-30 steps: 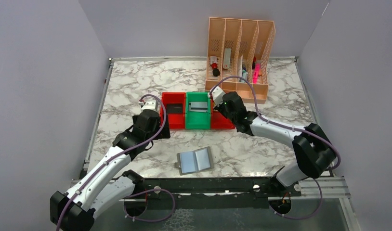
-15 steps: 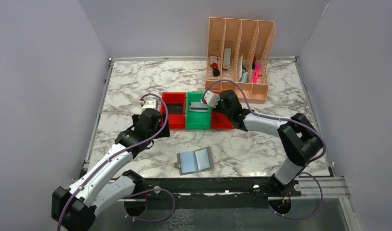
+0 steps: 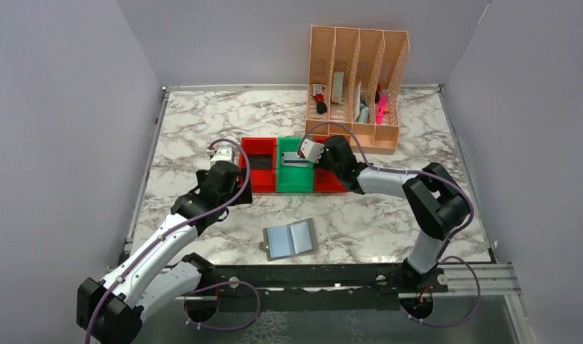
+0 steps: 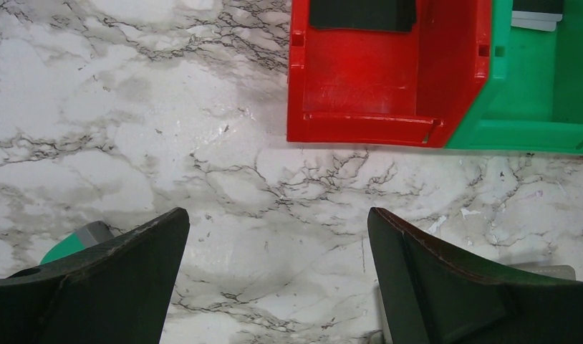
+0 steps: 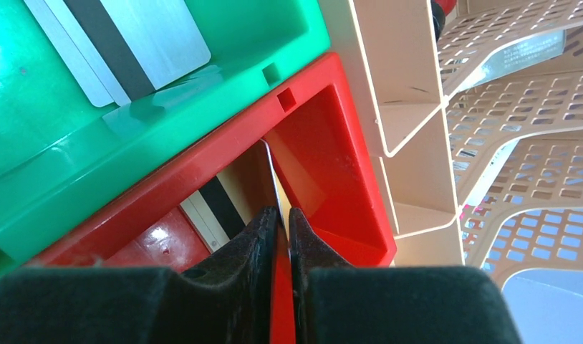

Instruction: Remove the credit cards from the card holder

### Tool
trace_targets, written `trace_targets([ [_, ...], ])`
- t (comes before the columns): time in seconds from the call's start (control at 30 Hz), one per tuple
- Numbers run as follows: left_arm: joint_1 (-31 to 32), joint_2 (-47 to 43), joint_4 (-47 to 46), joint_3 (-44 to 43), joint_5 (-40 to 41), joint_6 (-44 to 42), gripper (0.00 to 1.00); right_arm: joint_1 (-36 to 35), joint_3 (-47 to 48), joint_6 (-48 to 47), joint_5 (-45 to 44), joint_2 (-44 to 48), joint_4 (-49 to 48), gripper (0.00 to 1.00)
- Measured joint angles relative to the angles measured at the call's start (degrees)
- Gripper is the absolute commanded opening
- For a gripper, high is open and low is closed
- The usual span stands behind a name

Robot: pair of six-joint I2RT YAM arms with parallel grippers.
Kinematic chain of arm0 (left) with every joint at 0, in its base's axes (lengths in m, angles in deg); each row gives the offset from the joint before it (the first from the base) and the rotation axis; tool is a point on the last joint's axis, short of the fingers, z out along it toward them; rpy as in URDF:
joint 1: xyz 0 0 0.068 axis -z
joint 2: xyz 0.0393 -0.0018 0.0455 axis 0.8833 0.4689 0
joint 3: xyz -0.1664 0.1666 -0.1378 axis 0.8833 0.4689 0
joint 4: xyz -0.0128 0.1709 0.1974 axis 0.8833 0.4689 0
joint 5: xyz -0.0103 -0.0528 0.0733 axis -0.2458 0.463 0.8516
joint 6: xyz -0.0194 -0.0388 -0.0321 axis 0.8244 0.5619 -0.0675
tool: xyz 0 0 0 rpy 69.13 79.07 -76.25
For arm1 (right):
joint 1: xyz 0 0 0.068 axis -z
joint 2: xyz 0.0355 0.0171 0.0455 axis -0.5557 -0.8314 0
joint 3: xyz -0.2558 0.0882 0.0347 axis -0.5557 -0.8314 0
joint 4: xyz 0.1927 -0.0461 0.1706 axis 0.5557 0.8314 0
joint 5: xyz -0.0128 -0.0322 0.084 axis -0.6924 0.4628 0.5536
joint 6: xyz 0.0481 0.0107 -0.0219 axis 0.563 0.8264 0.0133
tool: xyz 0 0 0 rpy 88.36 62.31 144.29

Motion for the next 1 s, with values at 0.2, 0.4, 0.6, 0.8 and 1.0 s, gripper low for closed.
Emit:
trace_targets([
  [0.2,0.0,0.76,-0.11,-0.07,-0.31,-0.68,0.99,0.26,0.61,0.87,1.53,-0.61,1.4,0.18],
  [0.4,0.0,1.29,-0.17,-0.17,-0.7,-1.2,0.99,0.52,0.61,0.87,3.21,-0.68,2.95,0.19],
  [0.6,0.0,1.6,-0.17,-0.17,-1.16,-1.33,0.99,0.61,0.61,0.85,3.48,-0.68,5.49,0.13],
  [0.8,0.0,1.68,-0.17,-0.17,-1.49,-1.51,0.99,0.79,0.7,0.87,4.07,-0.5,6.51,0.01],
  [1.0,0.0,1.68,-0.17,-0.17,-1.55,-1.53,0.99,0.9,2.86,0.85,4.28,-0.5,6.69,0.01],
])
